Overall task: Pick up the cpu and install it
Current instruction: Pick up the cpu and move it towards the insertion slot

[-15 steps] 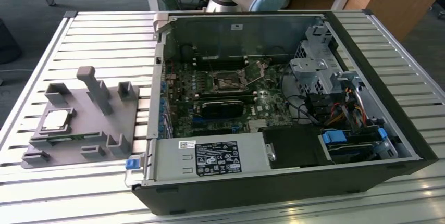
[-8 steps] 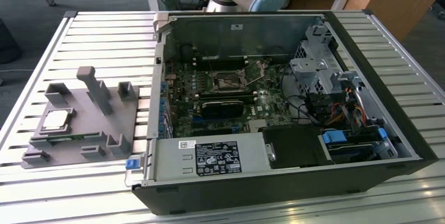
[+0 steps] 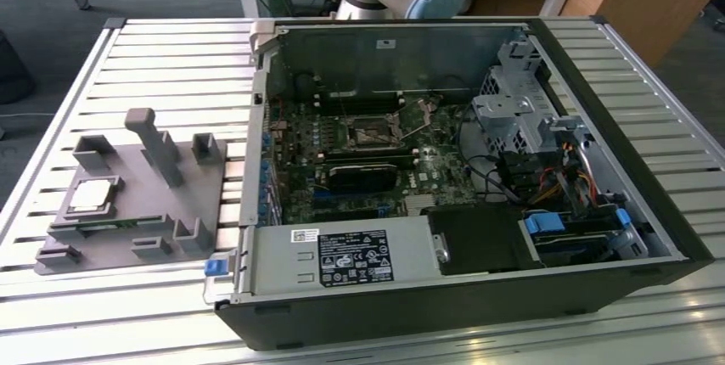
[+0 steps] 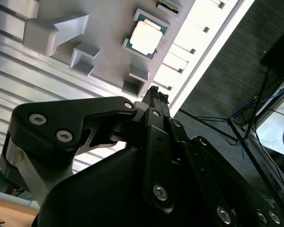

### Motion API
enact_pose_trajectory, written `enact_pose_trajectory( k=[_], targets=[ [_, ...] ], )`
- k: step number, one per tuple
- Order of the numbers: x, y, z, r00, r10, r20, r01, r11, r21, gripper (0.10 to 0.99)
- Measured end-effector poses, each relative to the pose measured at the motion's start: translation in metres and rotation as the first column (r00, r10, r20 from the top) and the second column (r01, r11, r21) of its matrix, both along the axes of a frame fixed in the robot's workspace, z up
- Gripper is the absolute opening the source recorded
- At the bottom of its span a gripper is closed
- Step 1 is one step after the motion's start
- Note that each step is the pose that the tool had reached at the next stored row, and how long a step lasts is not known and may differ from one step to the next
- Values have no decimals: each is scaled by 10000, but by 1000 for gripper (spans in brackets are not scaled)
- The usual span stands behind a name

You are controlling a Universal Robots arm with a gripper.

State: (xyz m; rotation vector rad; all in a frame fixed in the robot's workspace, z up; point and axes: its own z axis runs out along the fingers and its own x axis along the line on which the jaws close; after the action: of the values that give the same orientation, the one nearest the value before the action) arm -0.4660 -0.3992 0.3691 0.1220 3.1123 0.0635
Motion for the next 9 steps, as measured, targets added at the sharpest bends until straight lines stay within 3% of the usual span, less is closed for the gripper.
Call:
enact_pose_trajectory(
  k=[7,9],
  targets=[
    [0,-3,-58,10000,0,0,0,10000,0,114],
    [0,-3,-71,10000,0,0,0,10000,0,231]
  ],
)
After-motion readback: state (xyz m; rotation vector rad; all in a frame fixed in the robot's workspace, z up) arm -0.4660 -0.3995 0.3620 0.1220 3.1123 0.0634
